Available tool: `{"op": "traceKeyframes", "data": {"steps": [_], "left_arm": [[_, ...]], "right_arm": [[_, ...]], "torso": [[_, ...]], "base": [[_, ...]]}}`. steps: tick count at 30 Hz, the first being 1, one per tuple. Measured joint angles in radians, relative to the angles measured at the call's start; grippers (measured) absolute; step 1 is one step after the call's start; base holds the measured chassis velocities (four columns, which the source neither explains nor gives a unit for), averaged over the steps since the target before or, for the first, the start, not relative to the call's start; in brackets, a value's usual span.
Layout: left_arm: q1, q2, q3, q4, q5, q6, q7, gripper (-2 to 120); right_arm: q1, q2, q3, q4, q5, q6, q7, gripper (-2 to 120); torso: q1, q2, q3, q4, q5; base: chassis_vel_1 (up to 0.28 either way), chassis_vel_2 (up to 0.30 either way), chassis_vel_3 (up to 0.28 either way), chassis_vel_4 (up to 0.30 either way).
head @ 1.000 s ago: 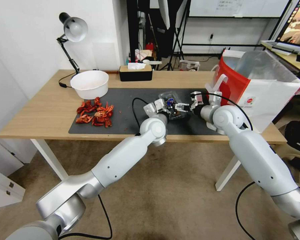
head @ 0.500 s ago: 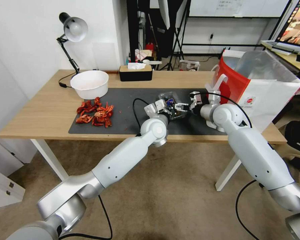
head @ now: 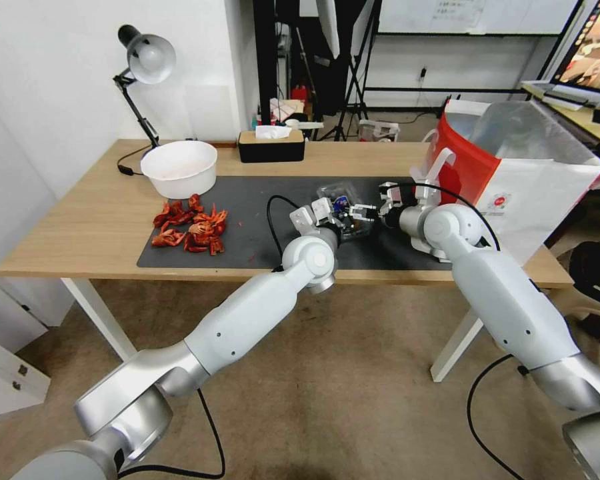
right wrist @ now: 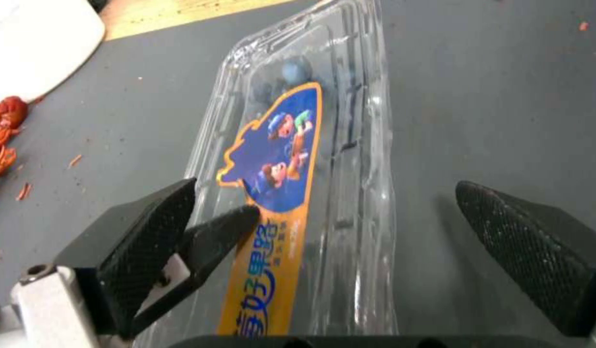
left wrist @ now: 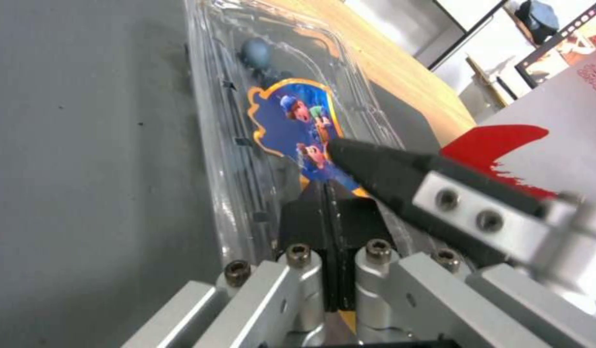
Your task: Close the takeout container lid, then place the container into the takeout bag.
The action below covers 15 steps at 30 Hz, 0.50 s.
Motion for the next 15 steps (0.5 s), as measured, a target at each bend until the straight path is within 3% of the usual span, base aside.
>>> {"op": "traceKeyframes", "data": {"steps": [15], "left_arm": [[0.003,0.009,-0.002,-0.006,0.000,-0.002,0.001,0]], "right_arm": [[0.076,0.027,-0.030,-0.067,0.010,-0.008,-0.017,100]], "torso": [[0.000,0.000,0.000,0.0000,-0.0001]], "base": [[0.000,0.000,0.000,0.000]]}}
